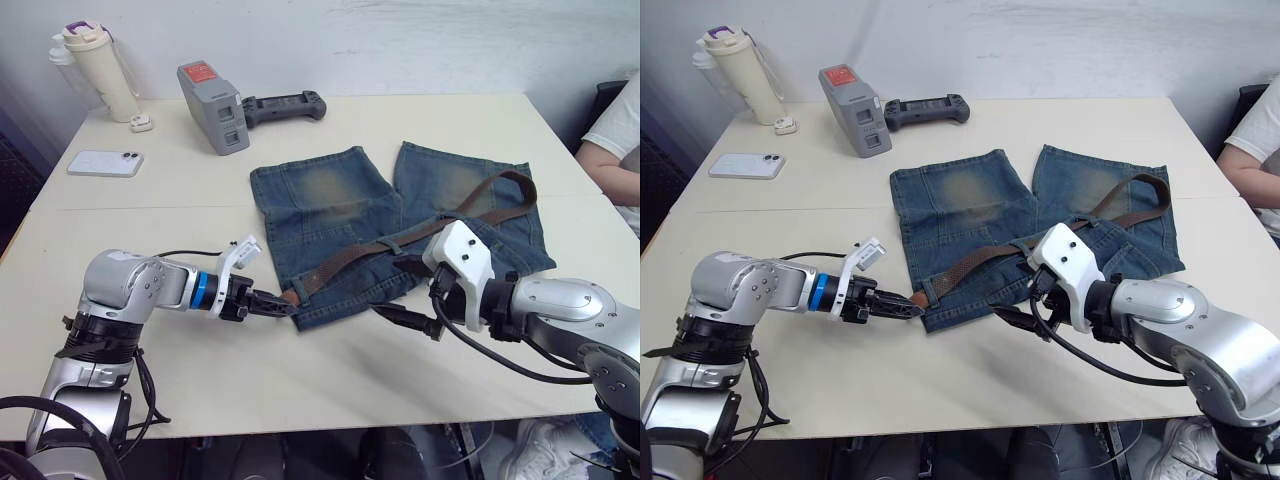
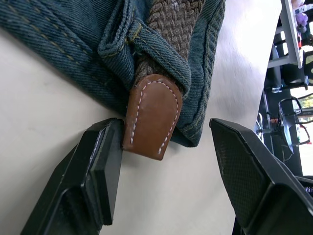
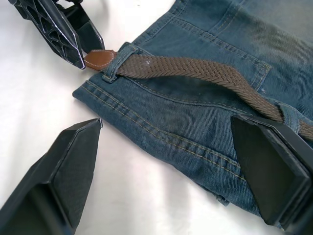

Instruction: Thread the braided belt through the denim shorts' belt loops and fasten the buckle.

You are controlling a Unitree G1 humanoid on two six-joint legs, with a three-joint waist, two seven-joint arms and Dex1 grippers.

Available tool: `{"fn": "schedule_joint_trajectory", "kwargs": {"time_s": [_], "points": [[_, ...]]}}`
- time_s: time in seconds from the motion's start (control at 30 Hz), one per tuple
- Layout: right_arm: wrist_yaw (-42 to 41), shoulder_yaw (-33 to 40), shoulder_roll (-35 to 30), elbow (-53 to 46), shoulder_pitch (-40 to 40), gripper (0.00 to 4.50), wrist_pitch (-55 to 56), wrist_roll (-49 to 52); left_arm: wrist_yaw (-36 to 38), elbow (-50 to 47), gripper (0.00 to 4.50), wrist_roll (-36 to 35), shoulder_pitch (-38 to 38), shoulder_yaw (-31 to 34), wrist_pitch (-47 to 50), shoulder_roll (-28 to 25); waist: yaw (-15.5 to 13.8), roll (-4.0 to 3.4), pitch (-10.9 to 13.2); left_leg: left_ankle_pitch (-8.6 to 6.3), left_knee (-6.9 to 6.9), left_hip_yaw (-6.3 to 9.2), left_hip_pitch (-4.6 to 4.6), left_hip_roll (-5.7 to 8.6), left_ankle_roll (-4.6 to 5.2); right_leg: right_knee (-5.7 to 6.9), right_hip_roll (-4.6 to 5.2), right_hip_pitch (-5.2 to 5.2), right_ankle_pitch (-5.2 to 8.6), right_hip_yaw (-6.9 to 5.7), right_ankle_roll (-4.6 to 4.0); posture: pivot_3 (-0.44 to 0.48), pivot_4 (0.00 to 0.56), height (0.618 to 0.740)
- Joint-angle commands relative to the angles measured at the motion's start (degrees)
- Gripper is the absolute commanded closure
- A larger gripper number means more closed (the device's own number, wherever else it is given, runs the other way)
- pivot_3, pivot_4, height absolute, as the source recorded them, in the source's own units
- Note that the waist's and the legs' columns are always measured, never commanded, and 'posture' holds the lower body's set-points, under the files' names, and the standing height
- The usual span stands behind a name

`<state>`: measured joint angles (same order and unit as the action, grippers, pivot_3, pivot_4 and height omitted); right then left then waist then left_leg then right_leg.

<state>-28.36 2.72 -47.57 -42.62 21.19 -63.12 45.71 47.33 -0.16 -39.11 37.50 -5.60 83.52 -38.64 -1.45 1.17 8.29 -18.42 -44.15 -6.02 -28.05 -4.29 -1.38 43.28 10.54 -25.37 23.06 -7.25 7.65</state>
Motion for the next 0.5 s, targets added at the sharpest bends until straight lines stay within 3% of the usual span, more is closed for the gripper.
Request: {"fn": "schedule_joint_trajectory", "kwargs": {"time_s": [0.03,0.13,0.37,0.5], "points": [[0.1,1.7,-1.1,-0.5,-0.1,0.0,0.1,-0.5,0.8,0.3,1.39,-0.3,0.4,-1.5,-0.2,0.5,0.0,0.0,0.0,0.0,0.0,0.0,0.0,0.0,0.0,0.0,0.0,0.0,0.0,0.0,0.0,0.0,0.15,0.65],[0.3,1.5,-1.2,-0.4,-0.2,0.0,0.3,-1.2,0.4,2.0,1.39,0.4,0.8,-1.4,-1.1,1.0,-0.1,0.0,0.0,0.01,0.0,0.0,0.0,0.01,0.01,-0.01,0.01,0.02,0.0,0.0,0.0,0.0,0.15,0.65],[-0.8,-0.7,-5.8,2.2,-0.8,0.0,4.7,-9.3,1.4,1.5,4.46,0.8,2.4,-0.9,-2.2,-1.5,0.1,0.0,0.0,0.01,0.02,0.0,0.0,0.01,0.01,-0.05,0.0,0.02,0.0,-0.02,0.0,0.0,0.15,0.65],[0.9,-0.1,-5.5,8.3,-0.5,0.0,6.2,-14.3,1.8,0.4,4.46,0.1,3.2,-0.3,-1.2,-2.4,0.1,0.02,0.0,0.02,0.02,-0.01,0.0,0.01,0.01,-0.04,0.01,0.02,0.0,-0.02,0.01,0.0,0.15,0.65]]}}
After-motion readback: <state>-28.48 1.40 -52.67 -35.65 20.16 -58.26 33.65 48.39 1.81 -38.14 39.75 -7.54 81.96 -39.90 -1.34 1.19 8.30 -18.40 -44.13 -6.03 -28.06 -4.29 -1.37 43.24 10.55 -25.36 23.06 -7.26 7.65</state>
